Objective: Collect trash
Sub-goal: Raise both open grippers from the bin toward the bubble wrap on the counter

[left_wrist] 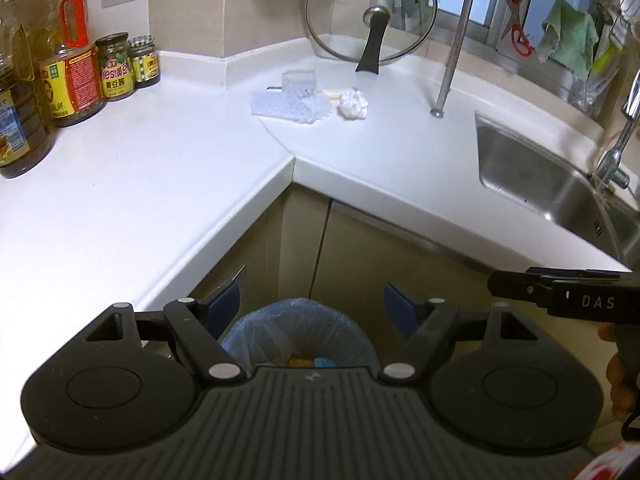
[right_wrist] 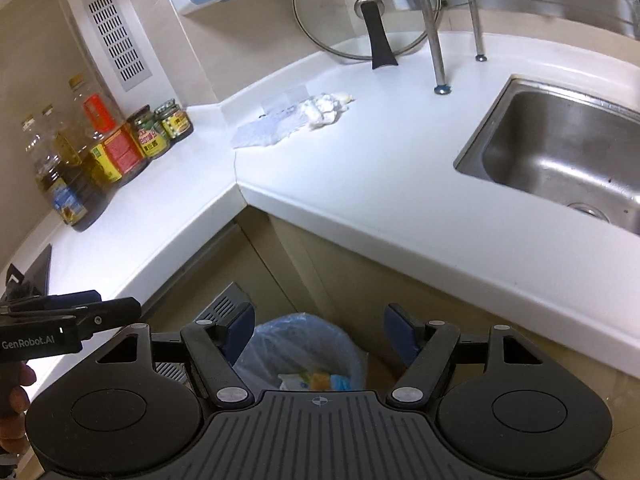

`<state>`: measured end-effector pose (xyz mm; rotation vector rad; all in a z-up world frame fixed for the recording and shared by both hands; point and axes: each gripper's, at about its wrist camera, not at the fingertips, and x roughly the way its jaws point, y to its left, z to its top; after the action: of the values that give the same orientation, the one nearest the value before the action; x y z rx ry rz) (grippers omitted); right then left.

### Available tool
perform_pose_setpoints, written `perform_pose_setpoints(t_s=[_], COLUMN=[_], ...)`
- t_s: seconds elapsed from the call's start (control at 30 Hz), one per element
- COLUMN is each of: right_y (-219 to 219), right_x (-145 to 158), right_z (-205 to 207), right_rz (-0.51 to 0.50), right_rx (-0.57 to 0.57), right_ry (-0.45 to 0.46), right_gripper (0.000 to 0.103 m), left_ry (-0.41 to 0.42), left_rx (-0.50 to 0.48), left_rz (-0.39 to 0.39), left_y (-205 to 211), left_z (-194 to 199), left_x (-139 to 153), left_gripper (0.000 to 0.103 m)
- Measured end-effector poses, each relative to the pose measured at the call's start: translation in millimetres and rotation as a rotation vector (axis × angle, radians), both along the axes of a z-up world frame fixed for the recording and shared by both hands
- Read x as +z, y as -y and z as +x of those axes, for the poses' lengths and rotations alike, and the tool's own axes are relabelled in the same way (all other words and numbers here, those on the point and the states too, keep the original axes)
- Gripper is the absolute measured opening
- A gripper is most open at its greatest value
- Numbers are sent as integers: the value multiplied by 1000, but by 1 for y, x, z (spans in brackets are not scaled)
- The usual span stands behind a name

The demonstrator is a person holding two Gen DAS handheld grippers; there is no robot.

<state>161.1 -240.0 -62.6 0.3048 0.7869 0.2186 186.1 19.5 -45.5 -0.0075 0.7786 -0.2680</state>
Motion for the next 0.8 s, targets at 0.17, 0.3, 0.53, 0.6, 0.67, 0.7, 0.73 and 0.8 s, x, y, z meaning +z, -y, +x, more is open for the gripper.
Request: perform_pose_setpoints(t_s=[0.17, 0.3, 0.53, 0.6, 0.67, 0.7, 0.73, 0.8], right_y=[-1, 0, -6, -6, -6, -6, -6, -7], right_x=[7, 12, 21, 21, 22, 22, 22, 21], right_z=[15, 36, 97, 120, 143, 156, 167, 189], right_rz=[-16, -24, -50, -57, -60, -62, -69, -95], right_rx=[1, 10, 84, 110, 132, 144, 152, 160], right_ry=[19, 40, 109, 113, 118, 125, 131, 135], right_gripper=[72, 72, 72, 72, 72, 72, 72, 72], left_ry=[11, 21, 56, 61, 62, 65, 67, 68], left_rx=[4, 13, 57, 89, 114, 124, 134, 158], left_rz=[-5, 1, 11, 14, 4, 3, 8, 19], left_y=[0, 2, 11, 15, 18, 20, 23, 28], left_z=[15, 30, 72, 87, 103, 111, 119, 137], left_x=[2, 5, 10, 12, 14, 15, 15, 15], left_gripper=[77, 77, 77, 77, 77, 77, 77, 77])
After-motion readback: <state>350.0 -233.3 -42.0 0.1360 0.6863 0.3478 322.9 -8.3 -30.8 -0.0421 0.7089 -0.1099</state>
